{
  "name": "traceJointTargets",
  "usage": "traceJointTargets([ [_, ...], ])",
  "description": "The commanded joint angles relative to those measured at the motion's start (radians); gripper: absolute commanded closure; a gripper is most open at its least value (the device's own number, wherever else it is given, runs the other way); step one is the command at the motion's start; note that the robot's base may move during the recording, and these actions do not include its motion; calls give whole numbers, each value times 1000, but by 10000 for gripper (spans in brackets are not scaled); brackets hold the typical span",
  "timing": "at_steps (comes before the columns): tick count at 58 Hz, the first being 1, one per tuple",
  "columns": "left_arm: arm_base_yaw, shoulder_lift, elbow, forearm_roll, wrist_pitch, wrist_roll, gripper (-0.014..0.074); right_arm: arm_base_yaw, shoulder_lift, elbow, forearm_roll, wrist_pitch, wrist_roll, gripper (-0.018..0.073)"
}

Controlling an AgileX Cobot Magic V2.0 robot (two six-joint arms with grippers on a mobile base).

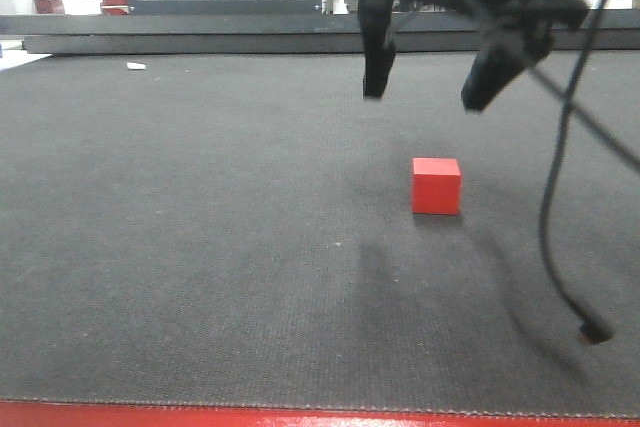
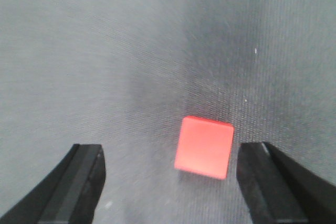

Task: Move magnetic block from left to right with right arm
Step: 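Close the right gripper on the red cube and lift it, then raise the held red cube with the right gripper away from the table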

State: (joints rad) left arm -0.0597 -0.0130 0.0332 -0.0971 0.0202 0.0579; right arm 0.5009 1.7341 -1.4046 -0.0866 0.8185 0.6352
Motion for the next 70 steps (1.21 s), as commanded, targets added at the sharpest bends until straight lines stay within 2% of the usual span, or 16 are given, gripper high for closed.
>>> traceJointTargets([
  [1,-4,-13,8,-5,-78,-6,722,0,7,-51,-37,-8,20,-53],
  [29,-4,-13,8,-5,-78,-6,722,-8,155,-54,-44,-23,20,-47],
  [36,-4,-13,8,-5,-78,-6,722,-9,152,-54,-48,-22,20,61],
  [48,-4,-13,8,-5,-78,-6,722,-13,132,-54,-49,-11,19,398],
  [52,-4,-13,8,-5,-78,-6,722,-25,112,-54,-51,-12,18,465],
  [59,-4,-13,8,-5,-78,-6,722,-55,48,-47,-52,6,-29,503],
  [70,-4,-13,8,-5,-78,-6,722,-141,-95,38,-51,12,-214,503],
])
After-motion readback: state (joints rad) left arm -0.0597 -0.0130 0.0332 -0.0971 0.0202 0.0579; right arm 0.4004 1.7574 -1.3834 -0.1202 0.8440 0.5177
